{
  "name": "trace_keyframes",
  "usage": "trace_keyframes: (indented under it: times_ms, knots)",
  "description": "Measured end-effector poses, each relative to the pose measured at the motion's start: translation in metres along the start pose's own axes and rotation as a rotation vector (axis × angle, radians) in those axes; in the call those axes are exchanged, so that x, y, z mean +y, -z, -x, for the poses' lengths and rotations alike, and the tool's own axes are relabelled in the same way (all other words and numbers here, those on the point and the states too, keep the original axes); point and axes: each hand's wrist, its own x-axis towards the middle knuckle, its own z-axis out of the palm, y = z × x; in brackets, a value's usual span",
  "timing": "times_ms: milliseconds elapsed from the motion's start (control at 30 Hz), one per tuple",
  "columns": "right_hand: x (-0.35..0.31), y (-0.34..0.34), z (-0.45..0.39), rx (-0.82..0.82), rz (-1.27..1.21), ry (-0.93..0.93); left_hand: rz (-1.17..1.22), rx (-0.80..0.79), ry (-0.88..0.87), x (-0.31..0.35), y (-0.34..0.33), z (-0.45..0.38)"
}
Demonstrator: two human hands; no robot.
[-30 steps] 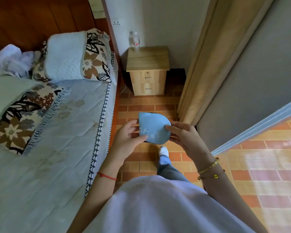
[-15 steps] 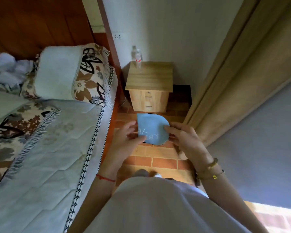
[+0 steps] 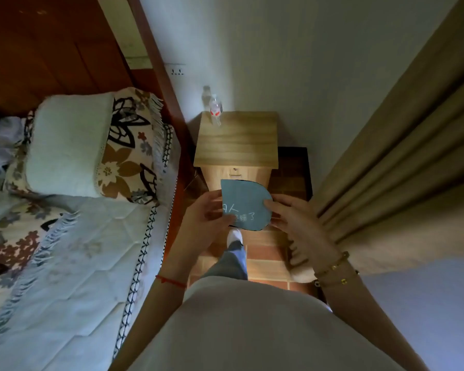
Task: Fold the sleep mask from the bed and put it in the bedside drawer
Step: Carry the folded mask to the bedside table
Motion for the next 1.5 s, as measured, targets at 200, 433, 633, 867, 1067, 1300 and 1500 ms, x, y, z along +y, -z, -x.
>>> trace_keyframes:
  times_ms: [200,433,633,867,1067,1300,1500]
  knots:
    - [-0.053,-0.024,-0.078,0.052,-0.034,0.018,-0.001,-0.036,-0.002,0.032,0.024,-0.103]
    - [-0.095,-0.037,-0.143,0.079,-0.079,0.02,-0.01,-0.106,0.0,0.059,0.038,-0.189]
    - [-0.087,-0.034,-0.186,0.095,-0.083,-0.027,0.02,-0.14,0.021,0.043,0.035,-0.226]
    - [-0.023,-0.021,-0.24,0.103,-0.051,-0.087,0.078,-0.125,0.069,-0.04,0.015,-0.263]
    - [0.051,-0.009,-0.301,0.13,-0.048,-0.078,0.097,-0.132,0.085,-0.127,-0.001,-0.306]
    - [0.148,0.006,-0.385,0.127,-0.093,-0.029,0.113,-0.131,0.032,-0.233,-0.023,-0.369]
    - [0.225,0.019,-0.452,0.095,-0.099,0.006,0.079,-0.122,-0.005,-0.324,-0.04,-0.42]
